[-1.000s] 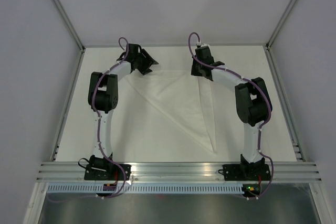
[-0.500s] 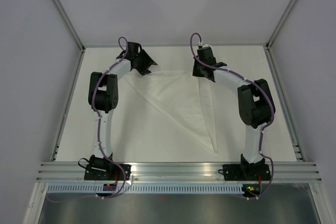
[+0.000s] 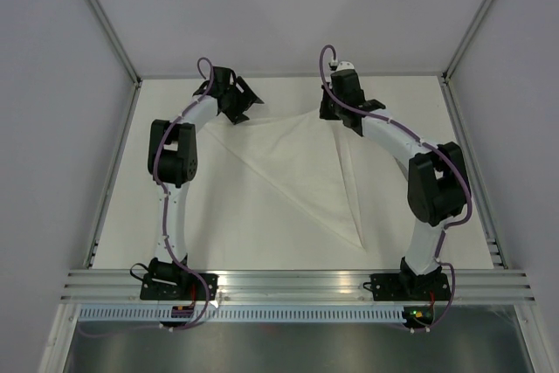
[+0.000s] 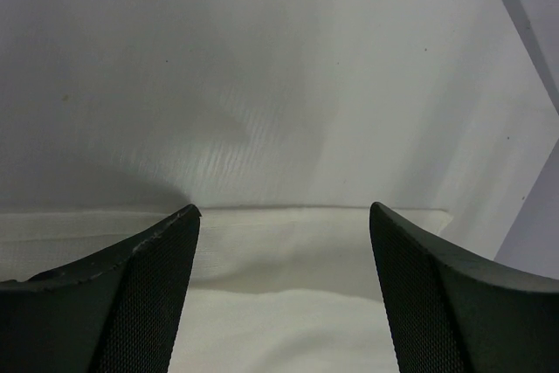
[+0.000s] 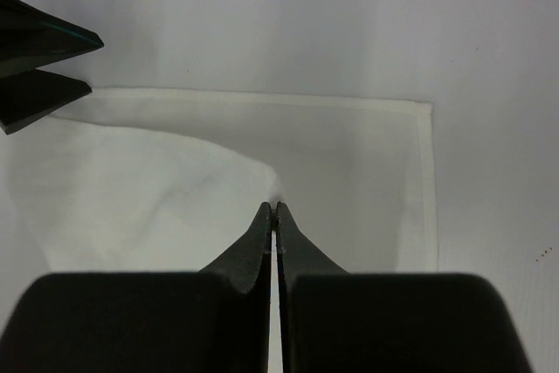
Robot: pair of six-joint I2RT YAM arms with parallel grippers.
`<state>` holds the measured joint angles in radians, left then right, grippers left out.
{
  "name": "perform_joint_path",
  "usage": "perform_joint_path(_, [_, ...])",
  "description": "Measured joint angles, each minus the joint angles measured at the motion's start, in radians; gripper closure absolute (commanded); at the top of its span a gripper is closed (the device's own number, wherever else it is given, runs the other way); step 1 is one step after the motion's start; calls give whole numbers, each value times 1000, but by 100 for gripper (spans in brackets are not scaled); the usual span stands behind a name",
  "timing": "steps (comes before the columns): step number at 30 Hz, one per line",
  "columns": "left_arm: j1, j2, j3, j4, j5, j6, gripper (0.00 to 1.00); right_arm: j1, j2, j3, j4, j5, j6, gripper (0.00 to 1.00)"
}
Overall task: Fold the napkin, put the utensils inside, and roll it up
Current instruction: Fold the napkin at the center of the board.
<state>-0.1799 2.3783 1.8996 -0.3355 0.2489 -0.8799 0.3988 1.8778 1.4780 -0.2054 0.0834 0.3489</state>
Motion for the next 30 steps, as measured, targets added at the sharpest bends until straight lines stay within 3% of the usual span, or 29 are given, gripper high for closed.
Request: perform_joint_path(30, [8, 27, 57, 32, 68, 6, 17, -17, 36, -6, 35, 48, -14, 100])
